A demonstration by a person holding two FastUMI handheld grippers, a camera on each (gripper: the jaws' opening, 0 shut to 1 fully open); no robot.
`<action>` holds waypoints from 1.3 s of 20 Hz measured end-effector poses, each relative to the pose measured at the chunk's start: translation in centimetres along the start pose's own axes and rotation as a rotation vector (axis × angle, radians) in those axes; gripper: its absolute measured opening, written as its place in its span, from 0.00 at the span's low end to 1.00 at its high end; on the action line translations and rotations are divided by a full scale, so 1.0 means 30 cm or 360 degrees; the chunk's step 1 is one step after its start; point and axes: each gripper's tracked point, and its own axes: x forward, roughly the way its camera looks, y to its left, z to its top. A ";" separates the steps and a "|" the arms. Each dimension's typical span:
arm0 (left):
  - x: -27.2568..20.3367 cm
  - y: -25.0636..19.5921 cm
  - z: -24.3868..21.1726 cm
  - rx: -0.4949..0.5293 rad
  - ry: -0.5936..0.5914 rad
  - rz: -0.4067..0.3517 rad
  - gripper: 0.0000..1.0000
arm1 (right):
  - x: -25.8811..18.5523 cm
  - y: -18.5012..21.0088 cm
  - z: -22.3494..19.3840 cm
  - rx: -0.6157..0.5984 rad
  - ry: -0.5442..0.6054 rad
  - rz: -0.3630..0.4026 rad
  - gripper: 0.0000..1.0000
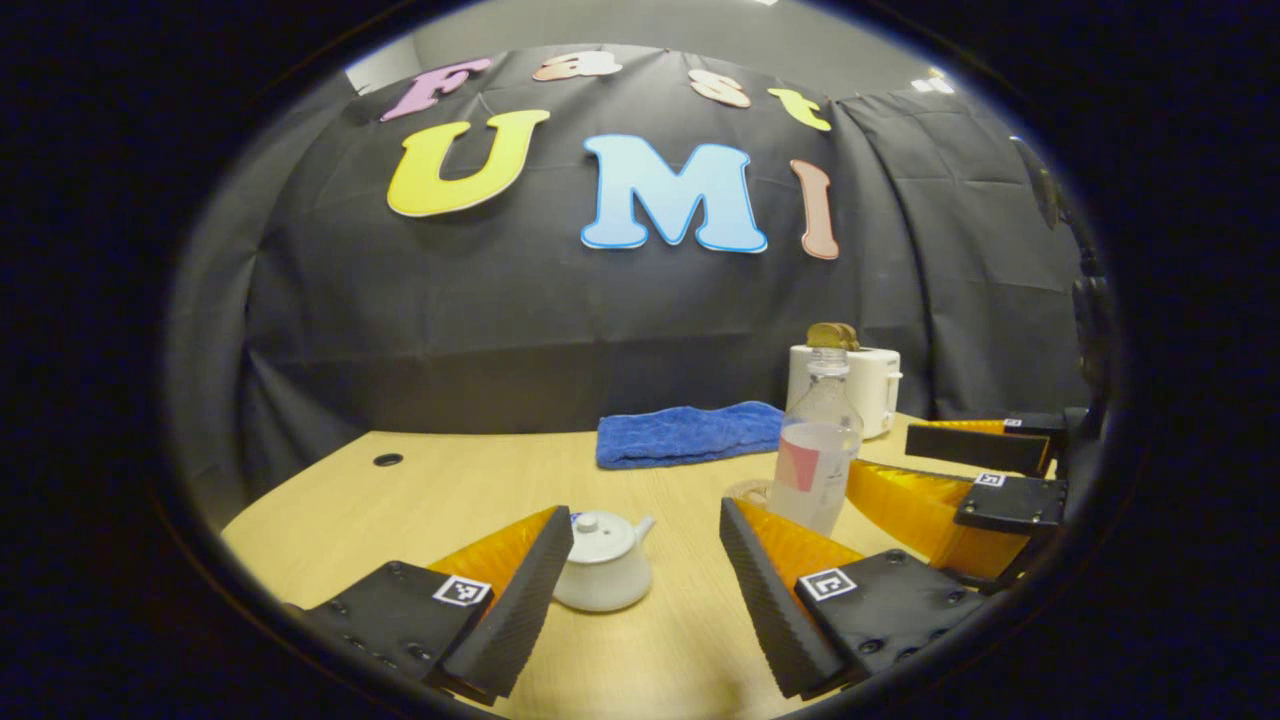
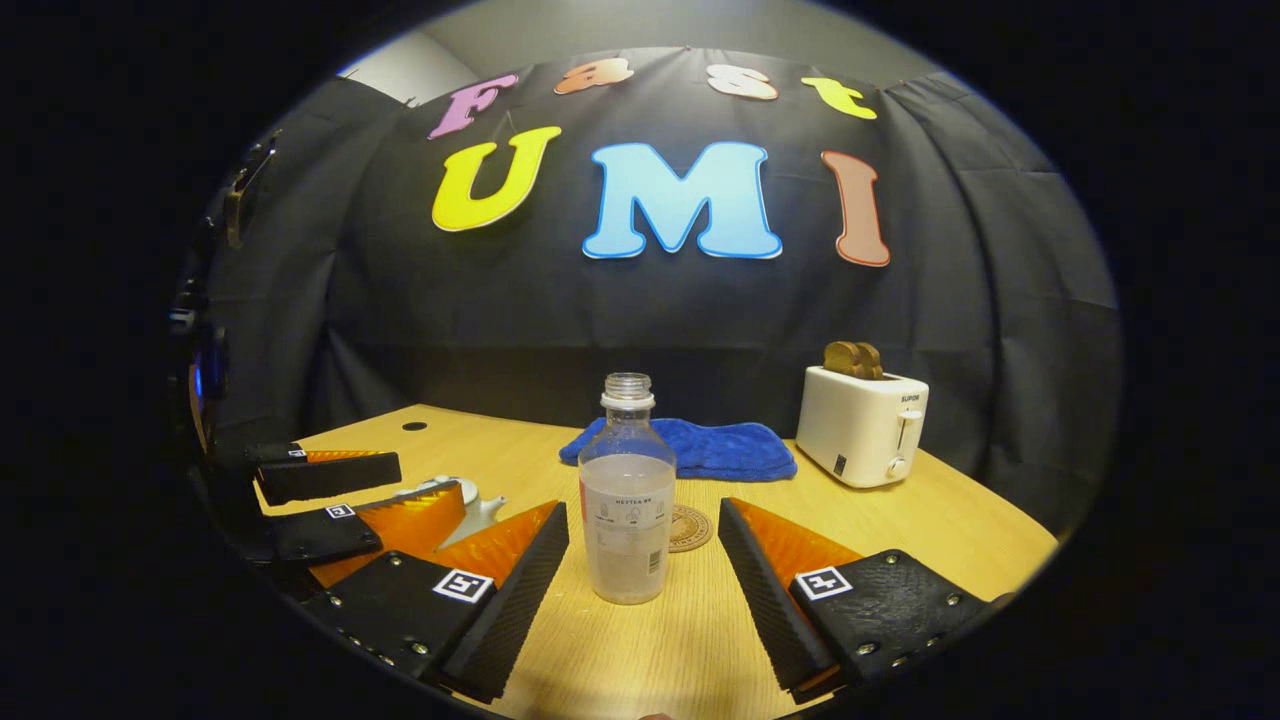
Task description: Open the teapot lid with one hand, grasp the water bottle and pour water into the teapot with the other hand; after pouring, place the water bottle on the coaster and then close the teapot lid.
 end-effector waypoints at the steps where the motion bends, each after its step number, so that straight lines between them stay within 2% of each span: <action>1: 0.023 0.001 -0.003 -0.0002 0.0011 -0.0013 0.99 | 0.019 0.002 -0.011 0.0020 0.0022 -0.0003 0.94; 8: 0.141 0.048 -0.039 -0.0006 0.0043 -0.0040 0.99 | 0.141 0.042 -0.065 0.0113 0.0136 -0.0013 0.94; 13: 0.186 0.073 -0.050 0.0004 0.0057 -0.0033 0.99 | 0.187 0.060 -0.090 0.0050 0.0111 -0.0031 0.94; 16: 0.193 0.091 -0.059 0.0008 0.0052 -0.0016 0.86 | 0.205 0.060 -0.112 0.0045 0.0125 -0.0033 0.94; 18: 0.195 0.110 -0.062 0.0023 0.0052 0.0012 0.86 | 0.203 0.061 -0.117 0.0050 0.0128 -0.0028 0.94; 23: 0.190 0.120 -0.053 0.0019 0.0054 0.0028 0.68 | 0.210 0.055 -0.121 0.0037 0.0124 -0.0026 0.94; 25: 0.187 0.119 -0.050 0.0014 0.0050 0.0024 0.40 | 0.214 0.053 -0.123 0.0052 0.0132 -0.0021 0.89; 26: 0.181 0.118 -0.052 0.0013 0.0050 0.0028 0.43 | 0.215 0.049 -0.124 0.0050 0.0132 -0.0025 0.89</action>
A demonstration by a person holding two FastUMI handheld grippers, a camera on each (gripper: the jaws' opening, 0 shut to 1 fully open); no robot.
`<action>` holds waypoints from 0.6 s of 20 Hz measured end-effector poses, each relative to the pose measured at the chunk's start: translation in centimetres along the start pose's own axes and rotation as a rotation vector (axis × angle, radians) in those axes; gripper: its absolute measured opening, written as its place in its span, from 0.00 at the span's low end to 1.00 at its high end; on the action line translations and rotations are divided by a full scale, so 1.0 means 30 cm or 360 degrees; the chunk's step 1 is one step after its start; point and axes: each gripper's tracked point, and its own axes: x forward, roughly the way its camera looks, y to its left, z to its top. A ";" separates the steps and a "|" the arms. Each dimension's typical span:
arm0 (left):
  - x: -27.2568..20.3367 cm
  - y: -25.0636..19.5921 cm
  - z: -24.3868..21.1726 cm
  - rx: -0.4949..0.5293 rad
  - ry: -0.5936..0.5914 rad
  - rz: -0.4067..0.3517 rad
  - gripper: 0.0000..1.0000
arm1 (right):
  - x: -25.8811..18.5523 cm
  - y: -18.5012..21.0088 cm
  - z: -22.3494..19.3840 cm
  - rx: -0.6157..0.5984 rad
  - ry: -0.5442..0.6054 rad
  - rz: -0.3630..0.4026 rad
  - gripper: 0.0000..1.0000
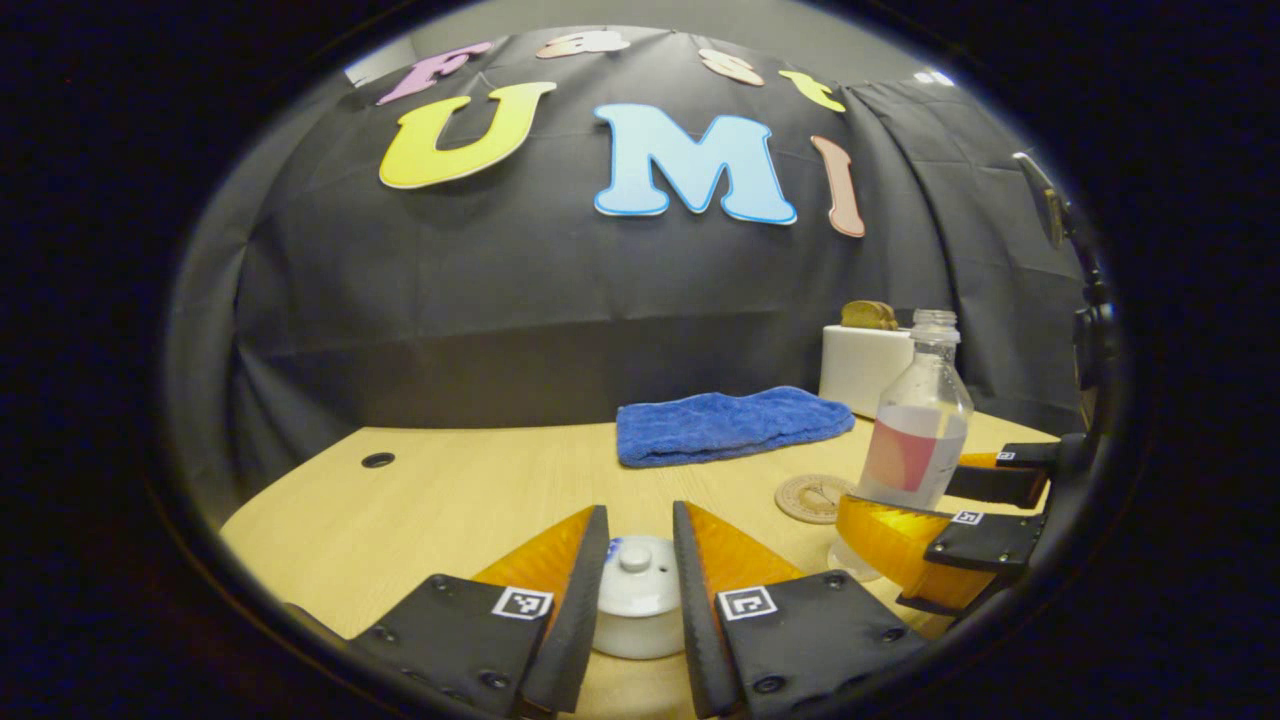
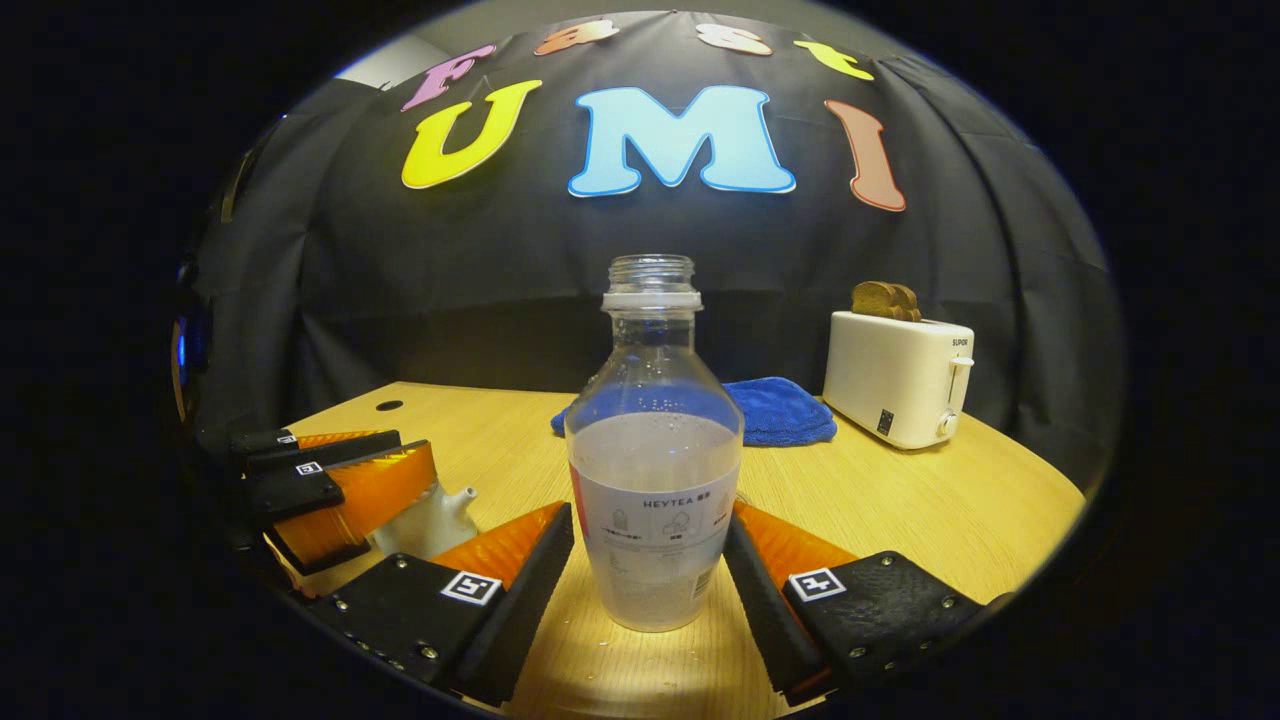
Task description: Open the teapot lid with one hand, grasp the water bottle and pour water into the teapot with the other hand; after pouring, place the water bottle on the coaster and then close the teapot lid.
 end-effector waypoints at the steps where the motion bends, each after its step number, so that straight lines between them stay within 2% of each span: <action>1: 0.000 0.000 0.000 0.0004 0.0007 0.0005 0.43 | -0.010 -0.001 0.006 -0.0005 -0.0002 0.0000 0.89; 2: -0.001 0.001 -0.004 0.0008 0.0015 0.0009 0.43 | -0.007 0.002 0.006 -0.0010 -0.0004 0.0000 0.77; 10: -0.004 0.008 0.003 0.0041 0.0028 0.0043 0.43 | -0.006 0.002 0.003 -0.0018 0.0000 0.0000 0.77; 12: -0.001 0.023 -0.010 0.0033 0.0022 0.0088 0.30 | -0.008 0.002 0.004 -0.0019 0.0000 0.0000 0.77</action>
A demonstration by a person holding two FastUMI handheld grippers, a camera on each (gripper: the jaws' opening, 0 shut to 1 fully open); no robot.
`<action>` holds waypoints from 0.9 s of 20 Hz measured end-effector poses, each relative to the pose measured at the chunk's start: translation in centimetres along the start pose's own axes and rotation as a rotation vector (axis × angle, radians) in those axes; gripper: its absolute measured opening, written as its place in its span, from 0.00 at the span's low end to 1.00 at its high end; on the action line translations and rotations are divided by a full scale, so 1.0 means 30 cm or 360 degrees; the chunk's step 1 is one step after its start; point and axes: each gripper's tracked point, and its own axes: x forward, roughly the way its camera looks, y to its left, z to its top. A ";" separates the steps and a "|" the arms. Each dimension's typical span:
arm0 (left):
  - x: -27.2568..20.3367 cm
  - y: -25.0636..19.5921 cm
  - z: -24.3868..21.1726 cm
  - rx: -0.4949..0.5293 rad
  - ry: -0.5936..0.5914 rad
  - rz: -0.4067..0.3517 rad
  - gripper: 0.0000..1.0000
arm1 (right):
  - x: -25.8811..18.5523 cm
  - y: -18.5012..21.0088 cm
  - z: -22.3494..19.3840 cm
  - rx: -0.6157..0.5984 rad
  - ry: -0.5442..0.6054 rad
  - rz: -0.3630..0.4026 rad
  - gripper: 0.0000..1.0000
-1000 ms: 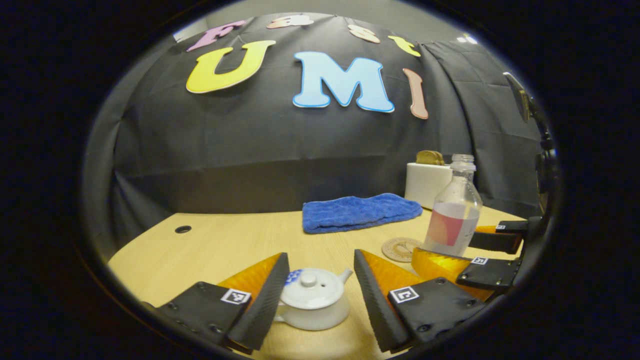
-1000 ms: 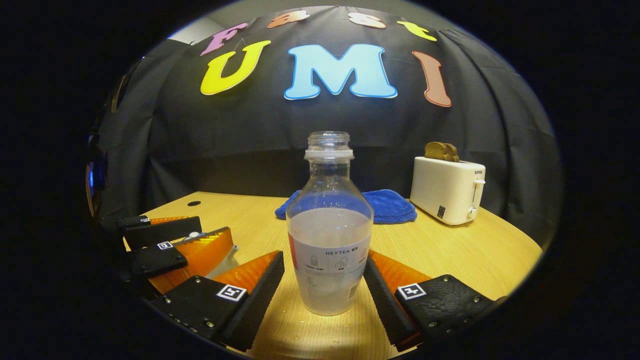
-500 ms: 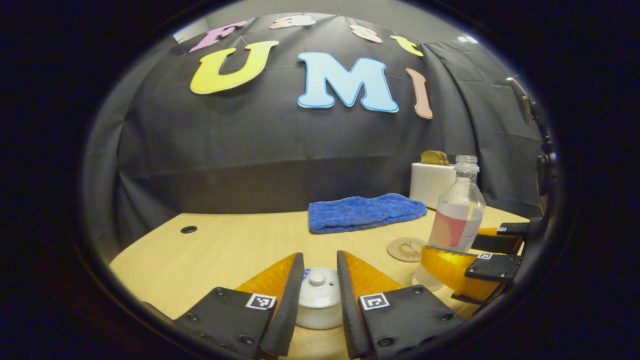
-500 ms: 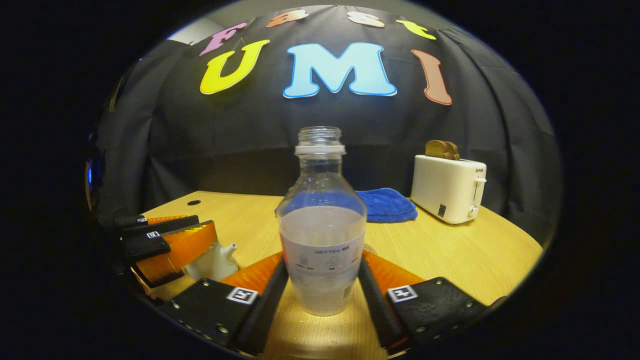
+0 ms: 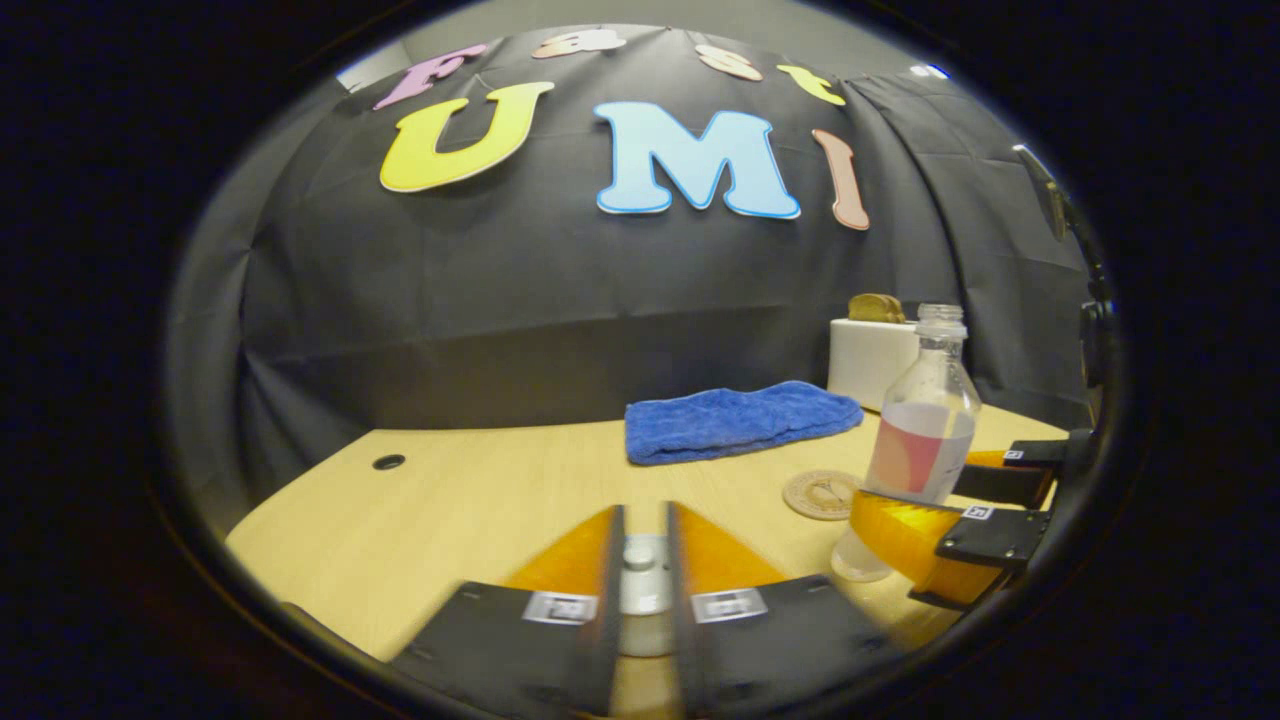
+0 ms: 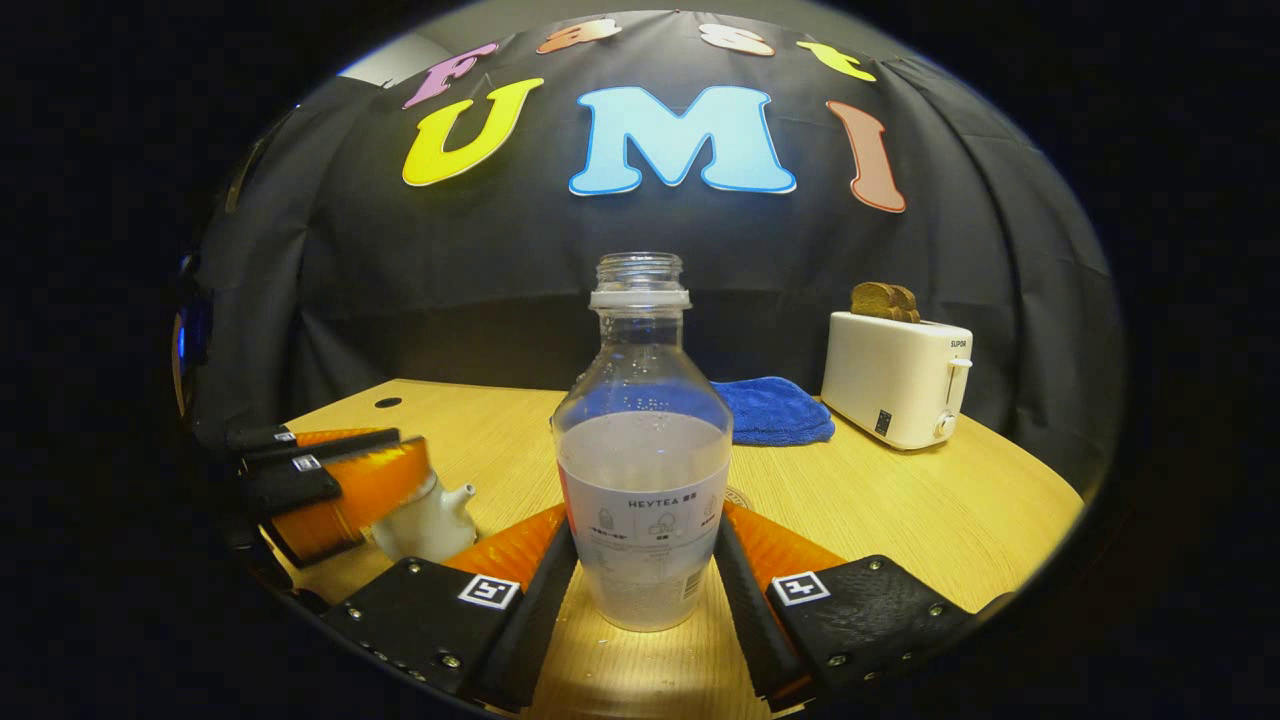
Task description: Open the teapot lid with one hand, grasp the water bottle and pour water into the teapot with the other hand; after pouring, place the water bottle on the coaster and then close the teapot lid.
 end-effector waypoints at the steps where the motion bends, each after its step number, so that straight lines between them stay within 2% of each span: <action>1: -0.004 0.004 0.010 -0.0006 -0.0006 -0.0005 0.24 | 0.002 0.002 -0.002 -0.0001 0.0000 0.0002 0.77; 5: -0.006 0.003 0.010 -0.0052 -0.0033 -0.0009 0.24 | 0.000 0.001 -0.002 -0.0004 -0.0002 0.0004 0.77; 6: -0.001 0.001 0.012 -0.0057 -0.0037 -0.0015 0.21 | 0.000 0.001 -0.001 -0.0004 -0.0002 0.0005 0.77; 7: -0.001 0.005 0.012 -0.0065 -0.0049 -0.0013 0.24 | 0.000 0.002 -0.001 -0.0004 -0.0002 0.0006 0.77; 8: -0.009 0.007 0.012 -0.0070 -0.0049 -0.0013 0.17 | 0.001 0.000 -0.001 -0.0003 -0.0001 0.0007 0.77; 10: -0.012 0.008 0.023 -0.0088 -0.0064 -0.0016 0.17 | -0.001 0.002 0.001 -0.0009 -0.0002 0.0006 0.77; 14: -0.035 0.013 0.058 -0.0126 -0.0137 -0.0031 0.17 | -0.012 -0.001 0.004 -0.0054 -0.0015 -0.0012 0.77; 18: -0.088 0.060 0.132 -0.0129 -0.0257 0.0012 0.14 | -0.021 -0.002 0.008 -0.0138 -0.0025 -0.0033 0.77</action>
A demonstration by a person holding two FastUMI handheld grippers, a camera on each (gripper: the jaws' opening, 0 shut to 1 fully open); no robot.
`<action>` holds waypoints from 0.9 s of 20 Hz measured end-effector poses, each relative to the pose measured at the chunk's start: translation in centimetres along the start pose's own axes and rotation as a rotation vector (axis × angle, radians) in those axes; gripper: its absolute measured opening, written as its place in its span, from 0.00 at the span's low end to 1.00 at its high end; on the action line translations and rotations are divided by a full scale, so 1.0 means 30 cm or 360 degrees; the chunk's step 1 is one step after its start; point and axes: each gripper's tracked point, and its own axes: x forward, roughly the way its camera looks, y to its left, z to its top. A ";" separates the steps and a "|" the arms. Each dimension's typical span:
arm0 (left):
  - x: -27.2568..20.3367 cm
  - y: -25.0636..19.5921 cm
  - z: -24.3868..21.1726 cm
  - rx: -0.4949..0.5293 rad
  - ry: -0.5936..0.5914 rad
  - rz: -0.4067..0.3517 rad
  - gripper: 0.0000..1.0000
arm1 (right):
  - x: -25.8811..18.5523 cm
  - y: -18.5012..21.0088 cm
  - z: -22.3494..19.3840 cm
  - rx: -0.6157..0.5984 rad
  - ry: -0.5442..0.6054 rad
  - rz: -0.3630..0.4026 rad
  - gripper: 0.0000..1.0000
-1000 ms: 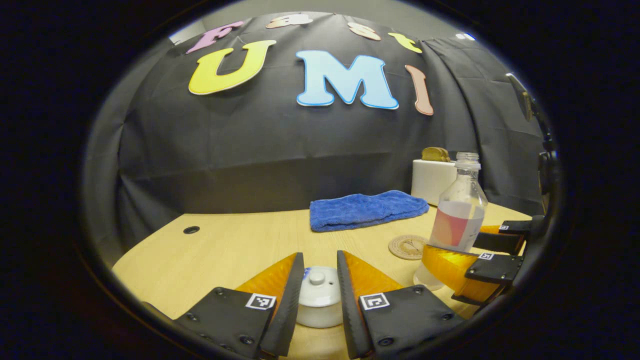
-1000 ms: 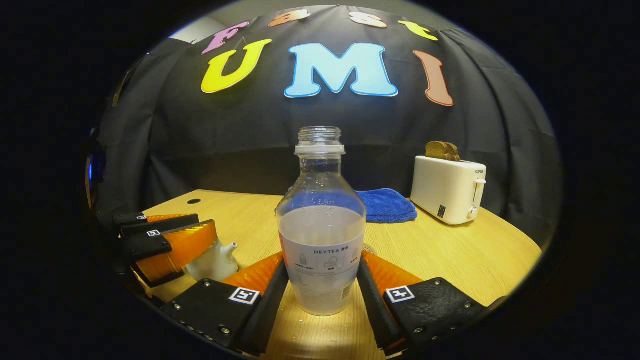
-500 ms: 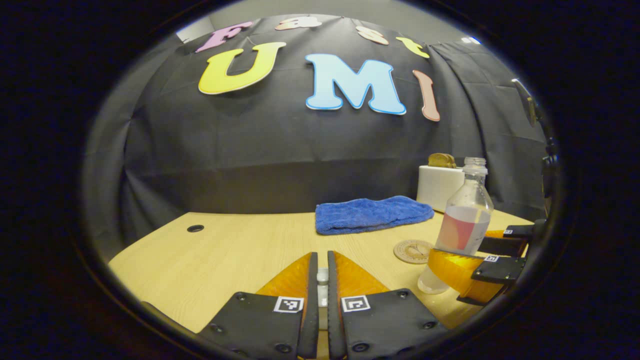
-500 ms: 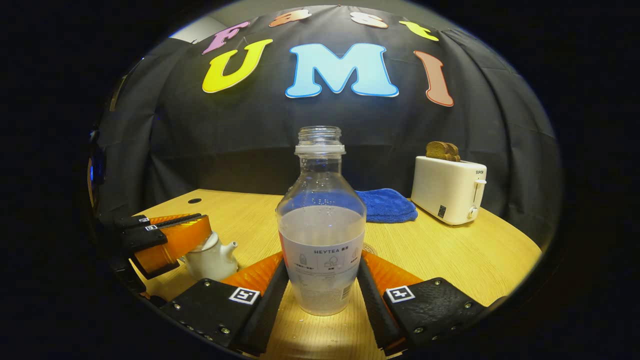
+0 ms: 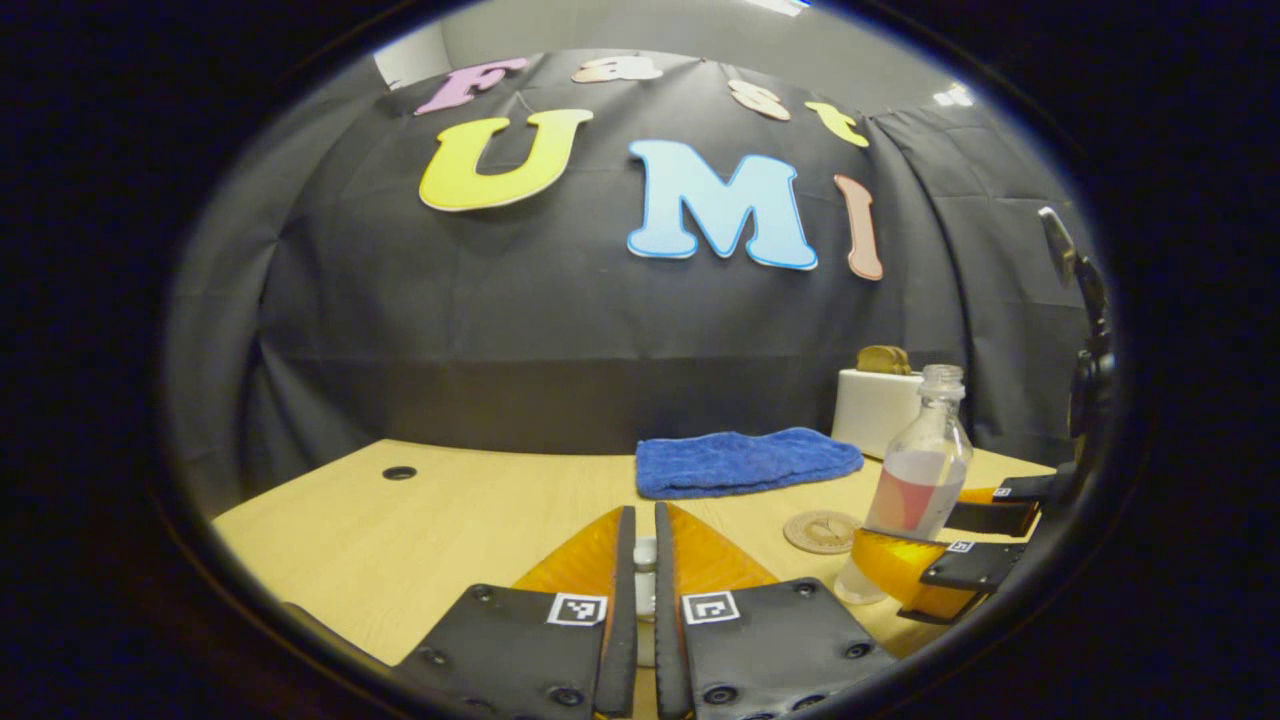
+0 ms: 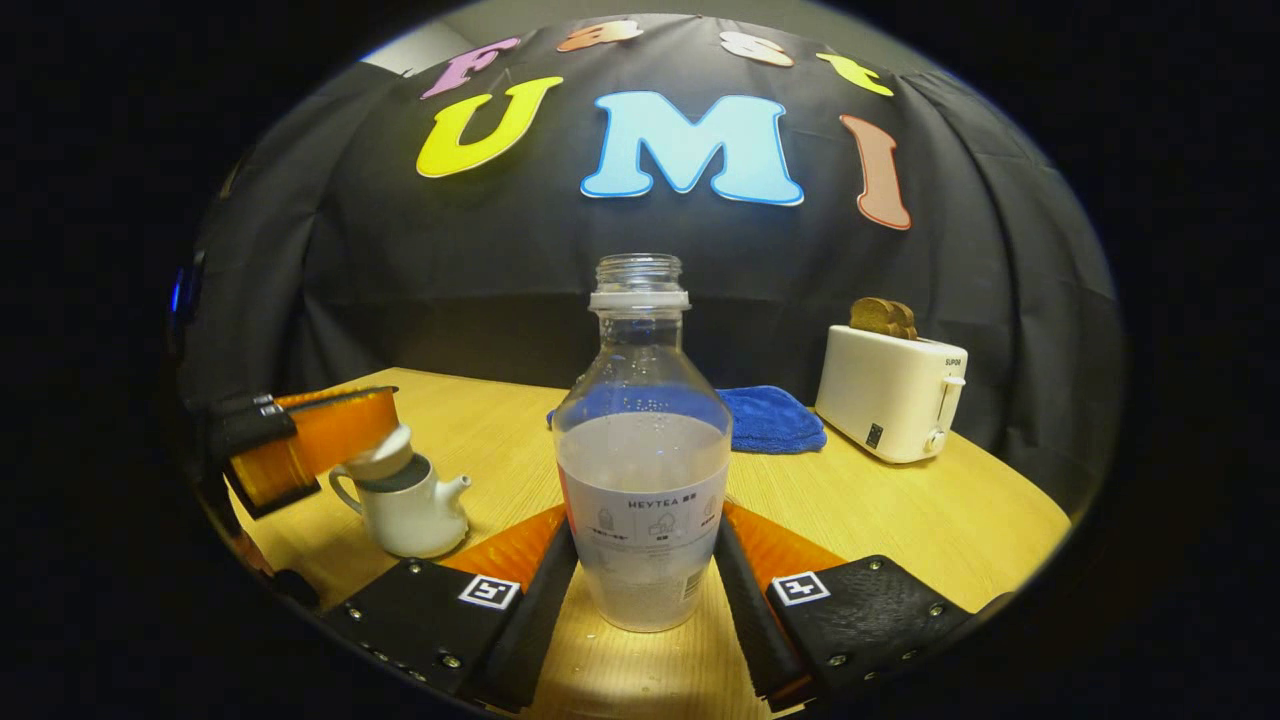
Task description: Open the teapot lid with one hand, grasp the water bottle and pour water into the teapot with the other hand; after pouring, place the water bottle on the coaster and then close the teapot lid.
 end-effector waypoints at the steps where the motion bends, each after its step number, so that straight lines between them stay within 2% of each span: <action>1: -0.011 0.010 0.020 -0.0008 -0.0029 0.0006 0.14 | -0.004 -0.008 0.000 -0.0041 -0.0001 -0.0018 0.77; 2: -0.019 0.019 0.033 -0.0016 -0.0051 0.0006 0.17 | -0.007 -0.015 0.004 -0.0102 -0.0003 -0.0042 0.76; 5: -0.031 0.054 0.032 -0.0064 -0.0066 0.0004 0.16 | -0.008 -0.031 0.009 -0.0360 -0.0003 -0.0142 0.76; 7: -0.034 0.082 0.020 -0.0104 -0.0049 -0.0001 0.17 | -0.004 -0.023 0.001 -0.0509 0.0018 -0.0171 0.77; 8: -0.034 0.090 0.021 -0.0133 -0.0046 -0.0013 0.13 | -0.006 -0.022 -0.004 -0.0589 0.0036 -0.0184 0.77; 9: -0.034 0.093 0.016 -0.0159 -0.0044 -0.0030 0.17 | -0.008 -0.020 -0.001 -0.0675 0.0045 -0.0193 0.77; 11: -0.033 0.101 0.011 -0.0205 -0.0024 -0.0059 0.13 | -0.015 -0.022 0.012 -0.0826 0.0047 -0.0215 0.77; 12: -0.032 0.100 0.009 -0.0234 -0.0015 -0.0075 0.17 | -0.017 -0.026 0.021 -0.0903 0.0047 -0.0223 0.77; 14: -0.029 0.105 0.009 -0.0306 -0.0010 -0.0102 0.13 | -0.019 -0.044 0.060 -0.1086 0.0040 -0.0270 0.77; 15: -0.039 0.109 0.005 -0.0332 -0.0012 -0.0109 0.17 | -0.018 -0.048 0.086 -0.1178 0.0025 -0.0291 0.77; 16: -0.042 0.119 0.009 -0.0343 -0.0019 -0.0102 0.13 | -0.014 -0.048 0.108 -0.1264 0.0011 -0.0306 0.77; 18: -0.045 0.137 0.013 -0.0327 -0.0025 -0.0085 0.17 | 0.004 -0.039 0.141 -0.1428 -0.0018 -0.0315 0.77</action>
